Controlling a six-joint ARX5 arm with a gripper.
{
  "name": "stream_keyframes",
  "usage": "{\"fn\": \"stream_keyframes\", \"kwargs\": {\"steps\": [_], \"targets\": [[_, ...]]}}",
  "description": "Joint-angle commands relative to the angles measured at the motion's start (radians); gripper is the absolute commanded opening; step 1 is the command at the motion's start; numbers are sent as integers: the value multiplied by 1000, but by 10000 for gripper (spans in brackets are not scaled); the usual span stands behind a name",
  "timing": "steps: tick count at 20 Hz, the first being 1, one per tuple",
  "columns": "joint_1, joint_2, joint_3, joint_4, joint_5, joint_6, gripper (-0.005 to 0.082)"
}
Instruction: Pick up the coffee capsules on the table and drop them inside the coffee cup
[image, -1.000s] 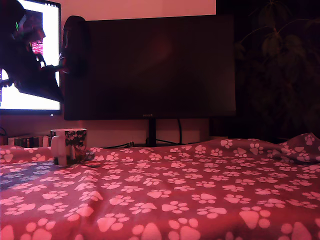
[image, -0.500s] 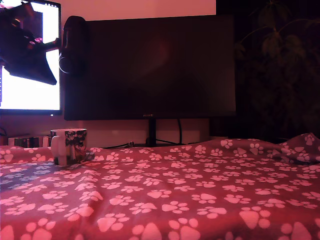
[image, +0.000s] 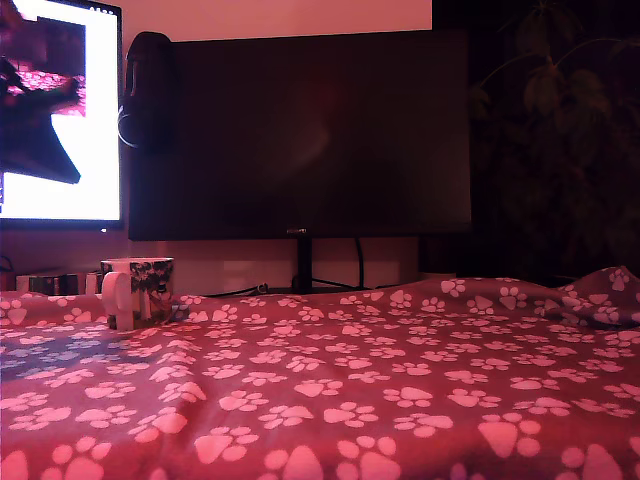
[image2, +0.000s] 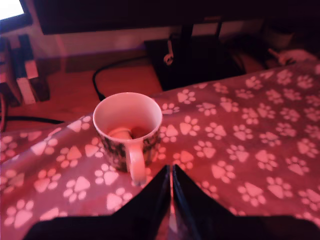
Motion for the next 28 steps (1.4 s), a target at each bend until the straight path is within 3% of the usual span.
{"fn": "stream_keyframes", "kwargs": {"steps": [1,15,22,28], "targets": [[12,-24,-62,16,0,-15,-14],[85,-331,-367,74,6,-49,-14],[85,-529,-480,74,25,-92,-14],[85,-673,-579,45,27,-156,-14]]}}
